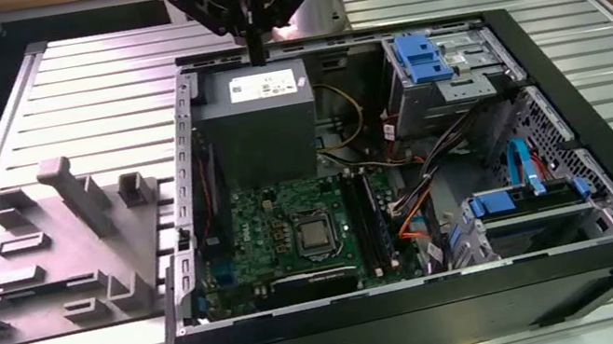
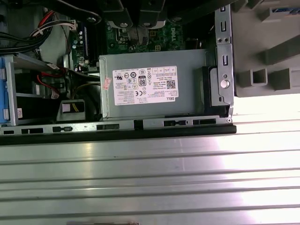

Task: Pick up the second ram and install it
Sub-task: 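Reach for the second ram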

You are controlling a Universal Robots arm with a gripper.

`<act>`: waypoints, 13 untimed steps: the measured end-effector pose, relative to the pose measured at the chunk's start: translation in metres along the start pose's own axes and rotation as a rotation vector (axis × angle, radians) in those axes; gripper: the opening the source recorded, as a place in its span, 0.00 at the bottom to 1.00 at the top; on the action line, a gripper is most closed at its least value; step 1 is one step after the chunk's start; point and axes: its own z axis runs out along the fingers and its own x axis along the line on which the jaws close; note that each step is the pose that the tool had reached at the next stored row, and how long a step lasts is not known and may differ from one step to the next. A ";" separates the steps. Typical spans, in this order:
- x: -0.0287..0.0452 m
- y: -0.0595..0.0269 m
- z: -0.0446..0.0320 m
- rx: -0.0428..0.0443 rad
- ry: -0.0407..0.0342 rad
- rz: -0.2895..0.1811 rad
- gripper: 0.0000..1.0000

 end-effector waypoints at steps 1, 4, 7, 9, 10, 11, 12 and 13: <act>0.0009 -0.0001 0.0000 -0.0004 0.0000 0.000 0.10; 0.0051 -0.0005 -0.0001 -0.0015 0.0001 0.000 0.10; 0.0109 -0.0009 -0.0003 -0.0022 0.0001 0.000 0.10; 0.0147 -0.0012 -0.0004 -0.0023 0.0001 0.000 0.10; 0.0166 -0.0013 -0.0004 -0.0024 0.0001 0.000 0.10; 0.0184 -0.0015 -0.0005 -0.0024 0.0000 0.000 0.10; 0.0202 -0.0016 -0.0005 -0.0024 0.0001 0.000 0.10; 0.0219 -0.0017 -0.0006 -0.0023 0.0002 0.000 0.10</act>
